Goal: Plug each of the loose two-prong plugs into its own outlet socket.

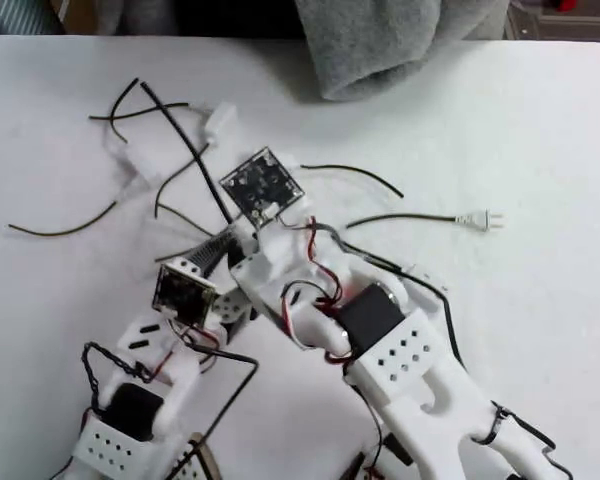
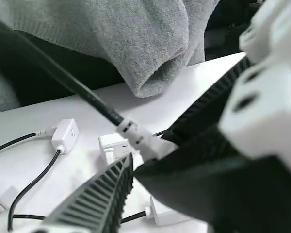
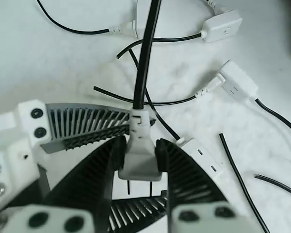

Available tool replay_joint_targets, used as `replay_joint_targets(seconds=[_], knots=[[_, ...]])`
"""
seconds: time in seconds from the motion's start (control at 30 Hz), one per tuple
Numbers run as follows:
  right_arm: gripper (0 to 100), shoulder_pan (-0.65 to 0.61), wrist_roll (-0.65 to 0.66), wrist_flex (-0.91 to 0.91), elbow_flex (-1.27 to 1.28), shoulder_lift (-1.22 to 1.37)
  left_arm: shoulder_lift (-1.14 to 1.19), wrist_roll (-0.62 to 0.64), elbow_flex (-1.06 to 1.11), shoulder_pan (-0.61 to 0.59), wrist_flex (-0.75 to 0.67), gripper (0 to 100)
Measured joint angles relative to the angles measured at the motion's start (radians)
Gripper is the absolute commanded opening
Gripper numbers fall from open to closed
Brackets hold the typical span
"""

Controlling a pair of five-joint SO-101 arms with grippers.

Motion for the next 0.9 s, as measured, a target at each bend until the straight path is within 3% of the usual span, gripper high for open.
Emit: replay_joint_targets(seconds=[0.9], knots=[[1.9, 0.006, 0.155, 0.258, -0.075, -0.035, 0.002, 0.0, -0.002, -0.026, -0.012, 24]])
